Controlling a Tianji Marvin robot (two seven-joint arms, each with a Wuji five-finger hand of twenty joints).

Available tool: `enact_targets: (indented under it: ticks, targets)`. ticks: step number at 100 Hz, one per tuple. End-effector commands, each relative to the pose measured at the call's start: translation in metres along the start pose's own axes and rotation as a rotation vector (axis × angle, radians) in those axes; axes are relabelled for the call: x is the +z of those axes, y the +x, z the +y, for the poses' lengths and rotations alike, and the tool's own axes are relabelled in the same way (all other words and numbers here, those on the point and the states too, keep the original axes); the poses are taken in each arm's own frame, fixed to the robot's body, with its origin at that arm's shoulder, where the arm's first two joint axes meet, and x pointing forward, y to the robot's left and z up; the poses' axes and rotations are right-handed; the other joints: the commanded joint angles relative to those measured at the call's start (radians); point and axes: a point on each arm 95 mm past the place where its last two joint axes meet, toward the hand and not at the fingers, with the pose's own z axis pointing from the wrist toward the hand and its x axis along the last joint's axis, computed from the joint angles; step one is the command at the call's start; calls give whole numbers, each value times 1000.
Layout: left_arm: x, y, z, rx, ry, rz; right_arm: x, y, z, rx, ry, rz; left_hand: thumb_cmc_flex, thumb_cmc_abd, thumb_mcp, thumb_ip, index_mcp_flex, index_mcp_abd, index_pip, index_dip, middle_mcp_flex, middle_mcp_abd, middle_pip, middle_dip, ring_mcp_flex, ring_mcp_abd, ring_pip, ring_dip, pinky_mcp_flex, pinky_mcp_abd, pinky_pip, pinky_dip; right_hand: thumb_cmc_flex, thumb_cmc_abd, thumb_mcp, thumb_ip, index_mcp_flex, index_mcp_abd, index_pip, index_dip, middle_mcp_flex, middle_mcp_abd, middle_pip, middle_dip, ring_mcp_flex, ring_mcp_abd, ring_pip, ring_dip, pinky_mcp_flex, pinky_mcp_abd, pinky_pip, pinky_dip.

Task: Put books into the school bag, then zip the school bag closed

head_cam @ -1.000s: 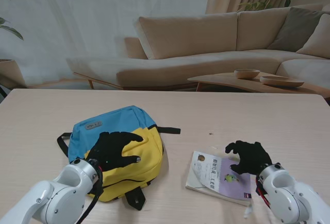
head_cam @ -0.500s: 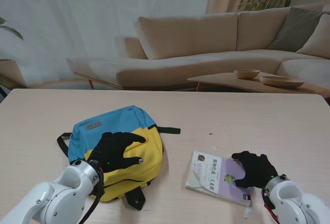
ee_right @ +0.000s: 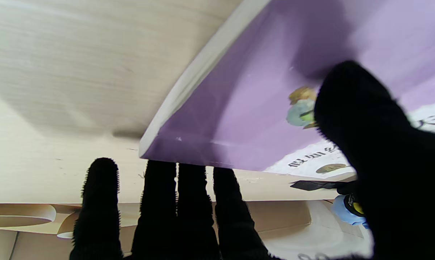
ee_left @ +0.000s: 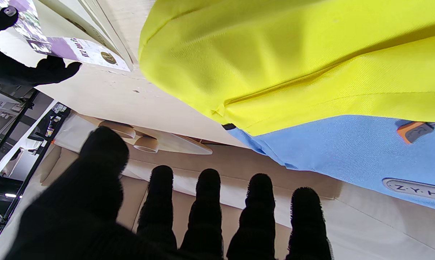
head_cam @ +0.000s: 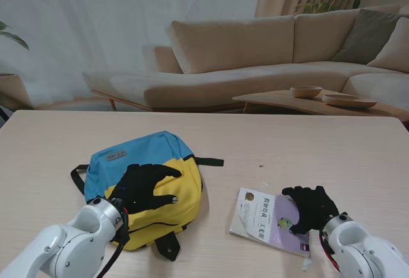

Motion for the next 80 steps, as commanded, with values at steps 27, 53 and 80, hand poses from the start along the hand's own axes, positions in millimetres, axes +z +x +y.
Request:
enact_targets:
  ticks: [27,53,80]
  targets:
    - [-2,2,2,3,-18,0,0,7,-35,39,16,-10,-22,-14,27,27,-39,-21,-14,-17,-45,-22,-10,0,-48,-35,-45,-26,-19,-24,-44,15,492,4,163,-32,211,-24,157,-45,454,-388,442,282,323,2,342,-21,123,67,89,61]
    - [-3,1,1,7,-16,0,1,7,-28,82,-36,-20,-23,-14,30,26,-37,-22,-14,-17,-47,-22,-12,0,-48,-36,-53,-26,-20,-25,-46,15,418,61,145,-15,677,-422,508,43,526,-428,464,244,427,-15,344,-52,196,133,92,60]
    - [-3,1,1,4,-13,0,-4,5,-6,164,-105,-16,-24,-11,29,26,-30,-23,-13,-16,-47,-24,-13,-1,-46,-36,-56,-23,-20,-25,-48,14,294,31,245,69,778,-505,512,230,547,-440,488,334,406,-26,357,-19,199,153,94,59]
